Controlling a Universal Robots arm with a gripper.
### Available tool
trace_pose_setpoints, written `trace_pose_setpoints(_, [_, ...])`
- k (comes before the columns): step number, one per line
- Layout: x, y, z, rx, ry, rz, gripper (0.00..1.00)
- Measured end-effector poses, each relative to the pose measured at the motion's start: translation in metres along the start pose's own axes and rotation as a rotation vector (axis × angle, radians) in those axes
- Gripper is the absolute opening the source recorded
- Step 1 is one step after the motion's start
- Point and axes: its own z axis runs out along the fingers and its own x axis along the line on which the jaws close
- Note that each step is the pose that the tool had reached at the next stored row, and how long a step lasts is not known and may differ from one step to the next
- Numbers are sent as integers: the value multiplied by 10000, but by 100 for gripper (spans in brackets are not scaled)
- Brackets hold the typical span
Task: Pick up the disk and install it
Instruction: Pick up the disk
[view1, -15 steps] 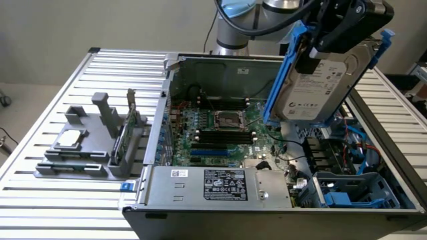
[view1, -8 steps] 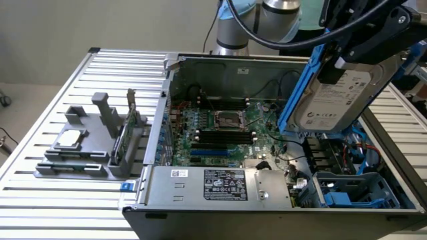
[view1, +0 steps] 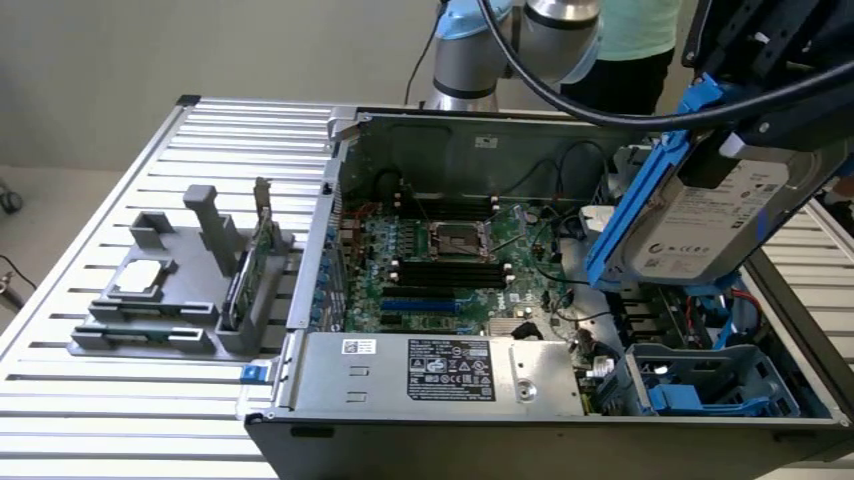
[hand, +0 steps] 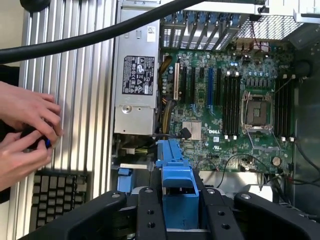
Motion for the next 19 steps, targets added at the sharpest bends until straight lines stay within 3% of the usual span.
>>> trace_pose_setpoints(5, [119,-158,-22,-56,-2,0,33])
trace_pose_setpoints(11, [318,-296,7,-66,-3,0,33])
trace_pose_setpoints(14, [397,-325,51,-57,-1,0,33])
trace_pose_setpoints(19, [420,-370,112,3,0,0,33])
